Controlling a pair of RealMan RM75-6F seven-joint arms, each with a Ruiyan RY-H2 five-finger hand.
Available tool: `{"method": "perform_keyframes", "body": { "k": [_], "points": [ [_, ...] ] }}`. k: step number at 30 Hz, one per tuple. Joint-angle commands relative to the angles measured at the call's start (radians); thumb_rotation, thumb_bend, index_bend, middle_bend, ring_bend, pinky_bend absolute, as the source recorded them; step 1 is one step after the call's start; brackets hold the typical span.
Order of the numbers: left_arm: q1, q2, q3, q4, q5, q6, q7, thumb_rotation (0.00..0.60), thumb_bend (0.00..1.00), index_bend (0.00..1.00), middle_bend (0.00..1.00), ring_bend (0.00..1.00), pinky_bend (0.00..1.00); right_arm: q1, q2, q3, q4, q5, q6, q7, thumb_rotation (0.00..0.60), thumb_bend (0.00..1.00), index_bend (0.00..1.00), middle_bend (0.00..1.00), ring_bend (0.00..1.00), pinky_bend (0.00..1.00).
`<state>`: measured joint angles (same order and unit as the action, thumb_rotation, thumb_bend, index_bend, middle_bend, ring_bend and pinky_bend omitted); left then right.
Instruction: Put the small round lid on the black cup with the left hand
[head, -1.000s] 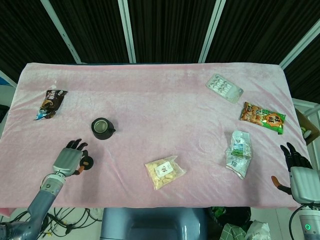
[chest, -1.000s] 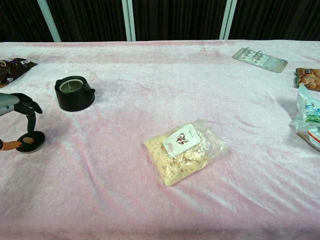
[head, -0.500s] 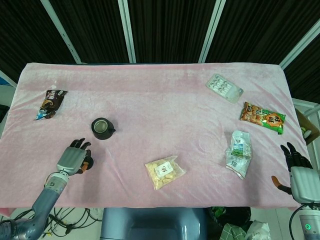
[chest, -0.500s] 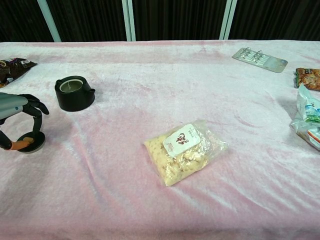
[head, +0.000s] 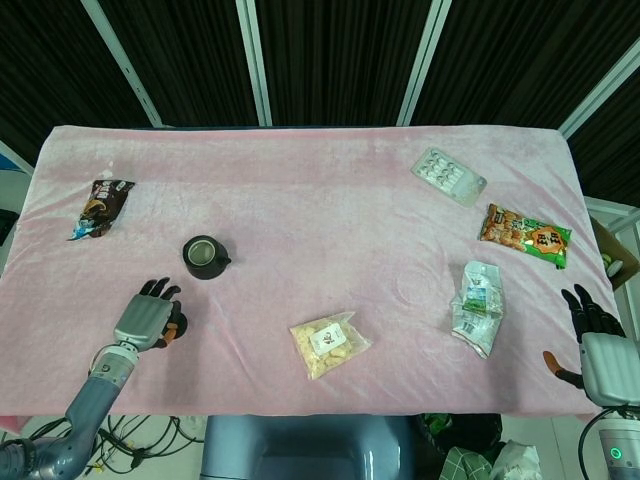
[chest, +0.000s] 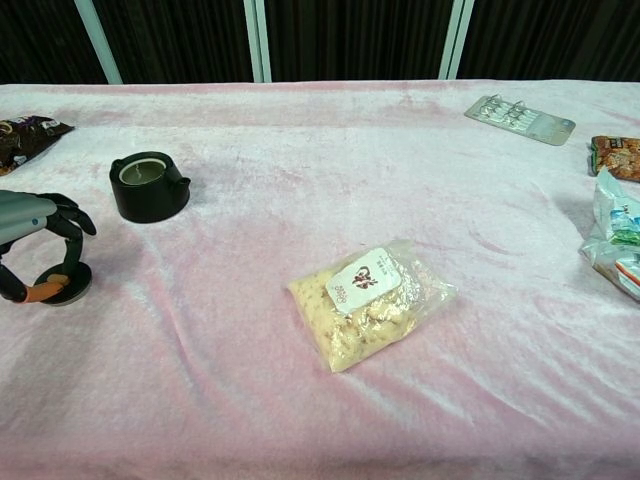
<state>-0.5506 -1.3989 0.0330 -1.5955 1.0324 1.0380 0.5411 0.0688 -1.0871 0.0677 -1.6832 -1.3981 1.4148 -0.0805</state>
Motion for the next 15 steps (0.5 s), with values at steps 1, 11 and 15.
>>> {"method": "perform_keyframes", "body": {
  "k": [1, 11, 15],
  "points": [
    [0.001, -0.002, -0.001, 0.002, -0.008, 0.002, 0.009, 0.600, 0.36, 0.52, 0.17, 0.00, 0.07, 0.000, 0.000, 0.000, 0.000, 0.001, 0.000, -0.001, 0.600, 0.17, 0.00, 0.03, 0.14, 0.19],
    [-0.001, -0.009, -0.015, -0.002, -0.029, -0.003, 0.019, 0.600, 0.44, 0.57, 0.18, 0.00, 0.07, 0.001, 0.001, 0.001, -0.002, 0.005, -0.003, 0.001, 0.600, 0.17, 0.00, 0.02, 0.14, 0.19],
    [0.002, 0.007, -0.027, -0.028, -0.016, 0.013, 0.005, 0.600, 0.47, 0.57, 0.19, 0.00, 0.07, 0.000, 0.002, 0.001, -0.003, 0.005, -0.003, 0.003, 0.600, 0.17, 0.00, 0.02, 0.14, 0.19]
  ]
}}
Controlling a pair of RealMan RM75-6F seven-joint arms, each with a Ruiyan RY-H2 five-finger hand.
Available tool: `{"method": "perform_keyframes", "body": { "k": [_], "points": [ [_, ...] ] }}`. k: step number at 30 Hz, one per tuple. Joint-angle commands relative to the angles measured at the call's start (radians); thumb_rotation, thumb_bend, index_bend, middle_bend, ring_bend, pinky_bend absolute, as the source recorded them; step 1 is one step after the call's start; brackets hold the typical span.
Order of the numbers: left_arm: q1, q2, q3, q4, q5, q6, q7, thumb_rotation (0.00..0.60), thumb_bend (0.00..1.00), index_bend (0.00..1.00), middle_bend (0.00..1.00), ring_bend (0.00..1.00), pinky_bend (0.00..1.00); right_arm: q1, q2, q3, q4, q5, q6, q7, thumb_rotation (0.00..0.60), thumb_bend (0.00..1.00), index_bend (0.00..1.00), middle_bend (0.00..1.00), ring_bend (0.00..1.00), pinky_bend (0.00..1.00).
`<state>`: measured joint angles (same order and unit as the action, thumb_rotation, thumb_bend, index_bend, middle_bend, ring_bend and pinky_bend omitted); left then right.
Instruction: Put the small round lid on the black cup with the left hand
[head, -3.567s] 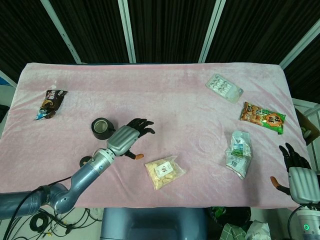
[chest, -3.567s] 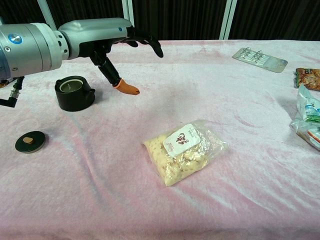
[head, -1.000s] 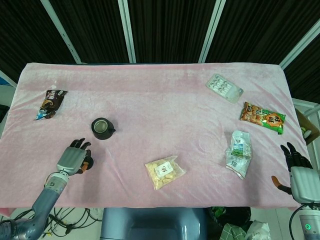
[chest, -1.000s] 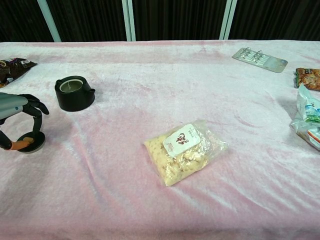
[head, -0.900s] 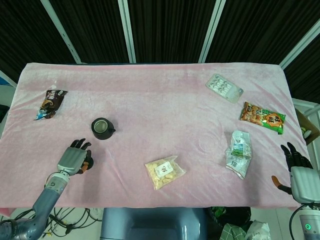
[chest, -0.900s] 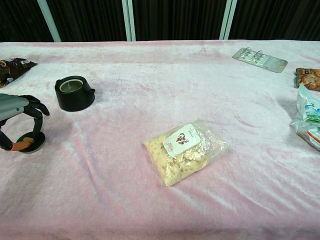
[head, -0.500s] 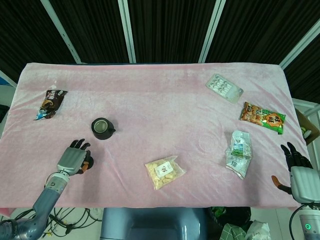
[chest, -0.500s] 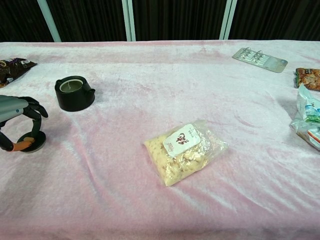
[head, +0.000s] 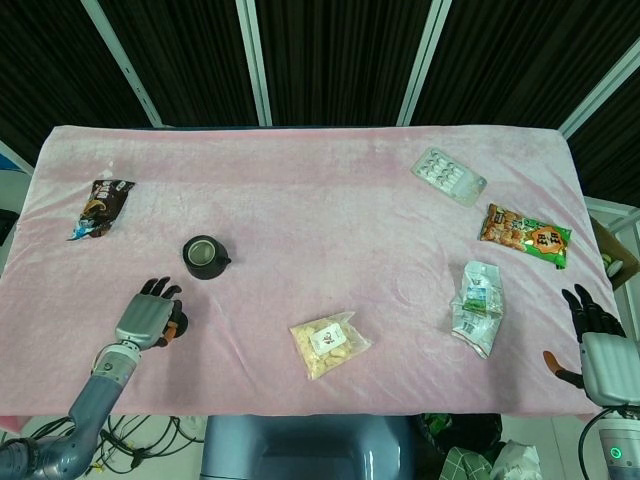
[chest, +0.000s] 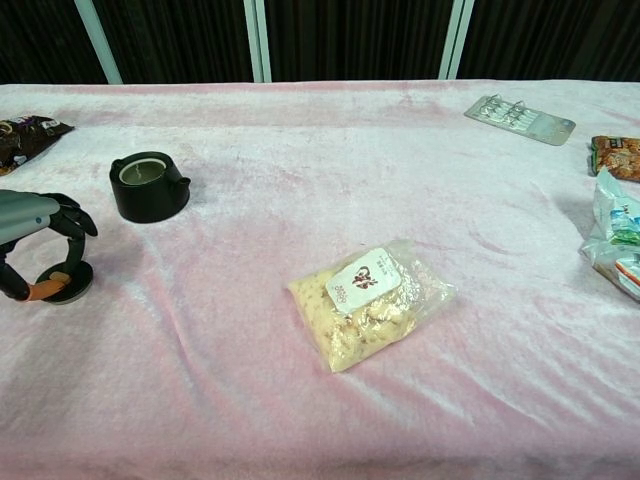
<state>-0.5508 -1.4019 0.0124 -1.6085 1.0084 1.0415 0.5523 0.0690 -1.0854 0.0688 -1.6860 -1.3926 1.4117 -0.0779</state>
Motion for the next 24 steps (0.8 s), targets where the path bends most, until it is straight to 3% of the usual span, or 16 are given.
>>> {"method": "perform_keyframes", "body": {
  "k": [1, 12, 14, 15, 19, 24],
  "points": [
    [0.003, 0.015, -0.008, -0.022, 0.012, 0.015, -0.008, 0.600, 0.48, 0.57, 0.19, 0.00, 0.07, 0.000, 0.000, 0.000, 0.000, 0.000, 0.000, 0.000, 0.600, 0.17, 0.00, 0.02, 0.14, 0.19],
    [-0.001, 0.136, -0.059, -0.167, 0.038, 0.087, 0.009, 0.600, 0.50, 0.58, 0.19, 0.00, 0.06, 0.000, 0.000, -0.001, -0.001, -0.001, -0.001, -0.002, 0.600, 0.17, 0.00, 0.02, 0.14, 0.19],
    [-0.015, 0.162, -0.081, -0.195, 0.032, 0.090, 0.023, 0.600, 0.50, 0.58, 0.19, 0.00, 0.06, 0.000, 0.000, -0.001, -0.001, 0.000, -0.002, -0.002, 0.600, 0.17, 0.00, 0.02, 0.14, 0.19],
    [-0.038, 0.181, -0.118, -0.213, 0.025, 0.090, 0.030, 0.600, 0.50, 0.58, 0.19, 0.00, 0.06, 0.000, -0.001, -0.002, -0.001, 0.000, -0.002, -0.004, 0.600, 0.17, 0.00, 0.02, 0.14, 0.19],
    [-0.121, 0.217, -0.196, -0.222, -0.097, 0.009, 0.058, 0.600, 0.50, 0.58, 0.19, 0.00, 0.06, 0.000, -0.003, -0.002, -0.001, 0.000, -0.001, -0.010, 0.600, 0.17, 0.00, 0.02, 0.14, 0.19],
    [-0.222, 0.196, -0.230, -0.145, -0.247, -0.098, 0.099, 0.600, 0.52, 0.59, 0.19, 0.00, 0.06, 0.000, -0.004, -0.003, -0.002, 0.003, -0.002, -0.015, 0.600, 0.17, 0.00, 0.03, 0.14, 0.19]
  ]
}}
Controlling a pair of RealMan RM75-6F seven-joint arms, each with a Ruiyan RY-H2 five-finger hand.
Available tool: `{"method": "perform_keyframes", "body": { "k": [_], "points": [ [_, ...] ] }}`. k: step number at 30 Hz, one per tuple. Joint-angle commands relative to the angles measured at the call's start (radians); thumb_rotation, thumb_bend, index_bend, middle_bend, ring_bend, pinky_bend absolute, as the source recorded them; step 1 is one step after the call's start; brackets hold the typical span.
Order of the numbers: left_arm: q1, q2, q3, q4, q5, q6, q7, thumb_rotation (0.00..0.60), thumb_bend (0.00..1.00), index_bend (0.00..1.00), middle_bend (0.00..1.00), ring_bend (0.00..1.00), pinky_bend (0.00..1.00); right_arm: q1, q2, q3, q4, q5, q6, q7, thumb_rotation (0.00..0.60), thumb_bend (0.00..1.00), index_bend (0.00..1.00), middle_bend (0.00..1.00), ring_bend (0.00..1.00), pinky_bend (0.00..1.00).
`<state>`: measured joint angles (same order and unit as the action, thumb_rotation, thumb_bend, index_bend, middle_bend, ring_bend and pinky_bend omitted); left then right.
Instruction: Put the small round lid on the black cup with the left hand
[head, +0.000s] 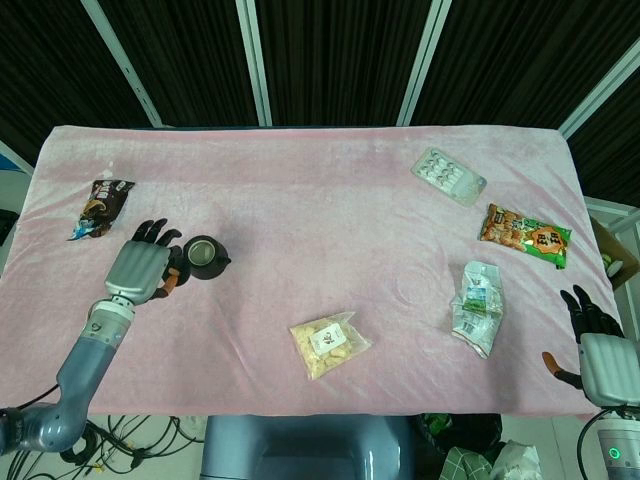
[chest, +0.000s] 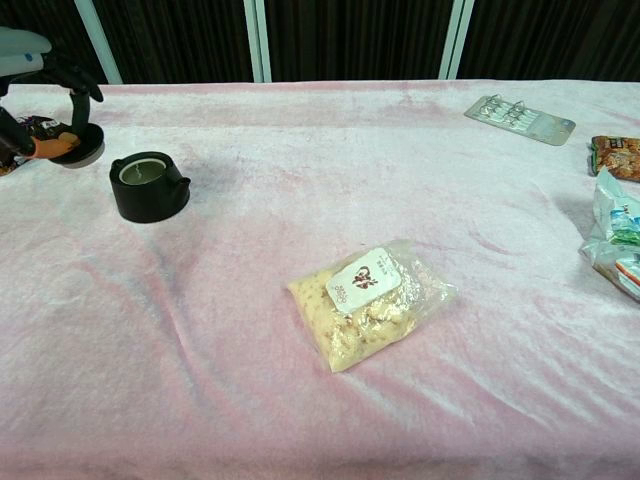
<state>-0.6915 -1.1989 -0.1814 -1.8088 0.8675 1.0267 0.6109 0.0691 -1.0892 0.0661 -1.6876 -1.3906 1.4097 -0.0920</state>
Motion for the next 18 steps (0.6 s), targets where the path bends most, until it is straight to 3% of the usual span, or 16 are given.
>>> {"method": "perform_keyframes", "body": {
  "k": [1, 7, 18],
  "points": [
    [-0.108, -0.022, -0.038, 0.089, -0.147, -0.110, 0.055, 0.600, 0.52, 0.59, 0.19, 0.00, 0.06, 0.000, -0.001, 0.000, 0.000, 0.000, 0.001, -0.001, 0.600, 0.17, 0.00, 0.03, 0.14, 0.19],
    [-0.193, -0.094, -0.027, 0.211, -0.262, -0.169, 0.083, 0.600, 0.52, 0.59, 0.19, 0.00, 0.05, -0.001, -0.001, 0.002, 0.001, 0.005, 0.001, -0.001, 0.600, 0.17, 0.00, 0.02, 0.14, 0.19],
    [-0.236, -0.164, 0.005, 0.331, -0.258, -0.203, 0.037, 0.600, 0.52, 0.60, 0.20, 0.00, 0.05, 0.001, -0.001, 0.002, 0.002, 0.005, -0.002, -0.003, 0.600, 0.17, 0.00, 0.03, 0.14, 0.19]
  ]
}}
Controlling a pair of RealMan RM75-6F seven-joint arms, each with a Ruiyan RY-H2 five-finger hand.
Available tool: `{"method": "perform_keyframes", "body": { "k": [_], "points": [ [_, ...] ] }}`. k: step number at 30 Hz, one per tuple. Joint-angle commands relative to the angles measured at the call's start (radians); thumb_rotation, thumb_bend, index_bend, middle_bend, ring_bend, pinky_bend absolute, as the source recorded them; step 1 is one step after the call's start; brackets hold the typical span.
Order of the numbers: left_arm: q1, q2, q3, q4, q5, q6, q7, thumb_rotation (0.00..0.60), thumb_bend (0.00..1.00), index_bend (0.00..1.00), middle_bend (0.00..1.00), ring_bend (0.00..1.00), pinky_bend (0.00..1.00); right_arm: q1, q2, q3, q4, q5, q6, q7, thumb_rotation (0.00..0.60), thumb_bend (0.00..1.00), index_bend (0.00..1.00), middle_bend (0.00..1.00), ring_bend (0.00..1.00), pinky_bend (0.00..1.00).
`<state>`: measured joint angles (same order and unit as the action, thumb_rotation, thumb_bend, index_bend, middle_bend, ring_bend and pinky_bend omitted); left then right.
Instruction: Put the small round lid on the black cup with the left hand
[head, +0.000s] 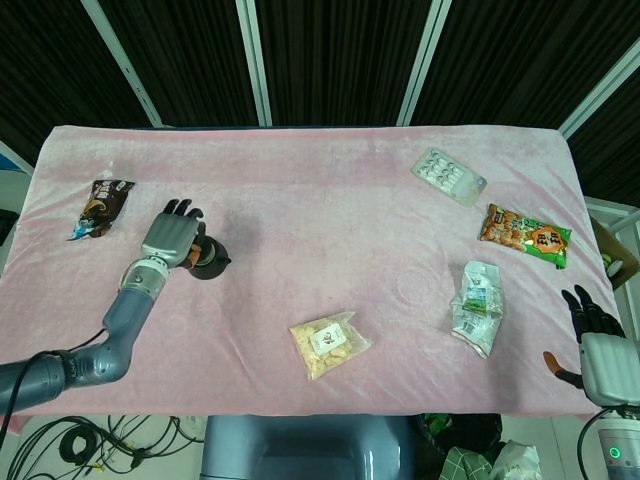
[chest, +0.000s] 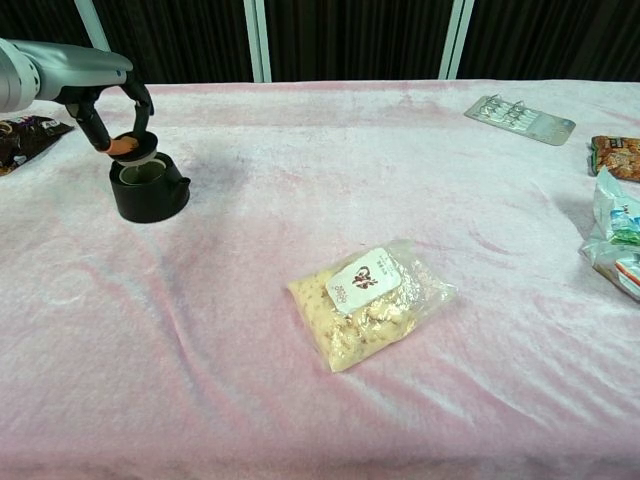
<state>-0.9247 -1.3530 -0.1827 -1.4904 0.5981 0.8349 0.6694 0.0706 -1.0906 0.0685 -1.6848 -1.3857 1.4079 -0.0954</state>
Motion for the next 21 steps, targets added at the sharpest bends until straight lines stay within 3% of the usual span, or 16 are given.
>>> {"method": "perform_keyframes", "body": {
  "k": [1, 21],
  "points": [
    [-0.002, -0.012, 0.009, 0.018, 0.015, -0.016, -0.031, 0.600, 0.52, 0.60, 0.20, 0.00, 0.05, 0.000, 0.001, 0.000, 0.000, 0.000, 0.000, 0.001, 0.600, 0.17, 0.00, 0.03, 0.14, 0.19],
    [-0.015, -0.061, 0.035, 0.139, 0.022, -0.055, -0.104, 0.600, 0.52, 0.60, 0.20, 0.00, 0.04, 0.000, 0.001, 0.001, -0.004, 0.009, -0.005, -0.004, 0.600, 0.17, 0.00, 0.02, 0.14, 0.19]
  ]
}}
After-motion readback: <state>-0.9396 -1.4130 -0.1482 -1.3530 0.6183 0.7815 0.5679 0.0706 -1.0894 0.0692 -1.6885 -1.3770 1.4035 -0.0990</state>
